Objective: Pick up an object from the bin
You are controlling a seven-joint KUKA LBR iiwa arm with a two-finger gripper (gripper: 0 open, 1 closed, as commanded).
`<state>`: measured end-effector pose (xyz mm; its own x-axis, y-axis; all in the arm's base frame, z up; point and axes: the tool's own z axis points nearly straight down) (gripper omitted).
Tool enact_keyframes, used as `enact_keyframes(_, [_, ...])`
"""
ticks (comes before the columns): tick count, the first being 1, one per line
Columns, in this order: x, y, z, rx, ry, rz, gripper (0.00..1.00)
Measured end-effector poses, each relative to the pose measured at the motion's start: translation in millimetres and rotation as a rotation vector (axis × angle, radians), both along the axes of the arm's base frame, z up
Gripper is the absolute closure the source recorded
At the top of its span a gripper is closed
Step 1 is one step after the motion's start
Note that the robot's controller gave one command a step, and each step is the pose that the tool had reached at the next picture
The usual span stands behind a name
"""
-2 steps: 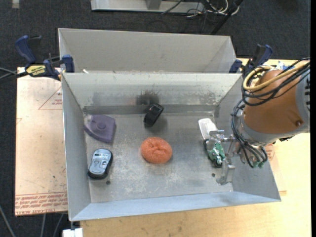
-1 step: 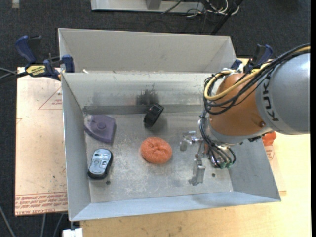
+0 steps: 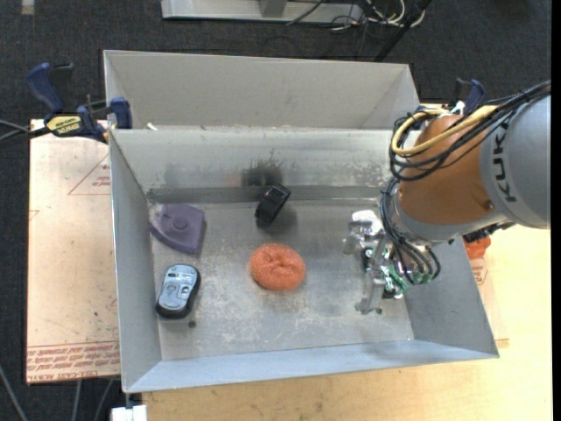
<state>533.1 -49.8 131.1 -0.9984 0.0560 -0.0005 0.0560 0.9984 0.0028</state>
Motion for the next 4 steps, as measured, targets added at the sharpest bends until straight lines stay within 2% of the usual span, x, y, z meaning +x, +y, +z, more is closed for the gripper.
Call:
enact_keyframes(1, [2.1, 34, -11, -0.003, 0.000, 0.049, 0.00])
enact_keyframes(2, [2.2, 111, -46, 0.000, -0.004, 0.084, 0.00])
enact_keyframes(3, [4.2, 137, -59, 0.004, -0.007, -0.001, 1.00])
enact_keyframes(4, [4.3, 133, -59, 0.004, -0.006, -0.013, 1.00])
